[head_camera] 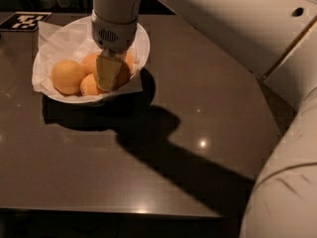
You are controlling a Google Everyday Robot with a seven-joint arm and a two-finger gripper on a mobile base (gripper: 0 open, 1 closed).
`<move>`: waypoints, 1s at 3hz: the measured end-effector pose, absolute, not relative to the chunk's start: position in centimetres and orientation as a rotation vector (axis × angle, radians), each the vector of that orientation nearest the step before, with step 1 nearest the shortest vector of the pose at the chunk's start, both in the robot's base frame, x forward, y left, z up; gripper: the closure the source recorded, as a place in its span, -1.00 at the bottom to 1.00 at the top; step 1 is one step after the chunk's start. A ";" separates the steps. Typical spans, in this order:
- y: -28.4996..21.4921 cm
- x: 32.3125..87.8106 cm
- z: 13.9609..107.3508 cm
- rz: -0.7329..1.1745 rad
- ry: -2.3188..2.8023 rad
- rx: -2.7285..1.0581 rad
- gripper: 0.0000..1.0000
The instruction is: Pick orange from white bowl
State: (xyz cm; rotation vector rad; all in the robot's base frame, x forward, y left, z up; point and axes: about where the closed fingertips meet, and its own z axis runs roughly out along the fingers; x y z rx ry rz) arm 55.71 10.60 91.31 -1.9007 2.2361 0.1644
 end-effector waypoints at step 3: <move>10.1 48.9 100.9 0.164 1.837 -1.958 1.00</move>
Offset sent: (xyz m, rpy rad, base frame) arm -0.0764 -0.0102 0.1205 0.1893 -0.2772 0.1897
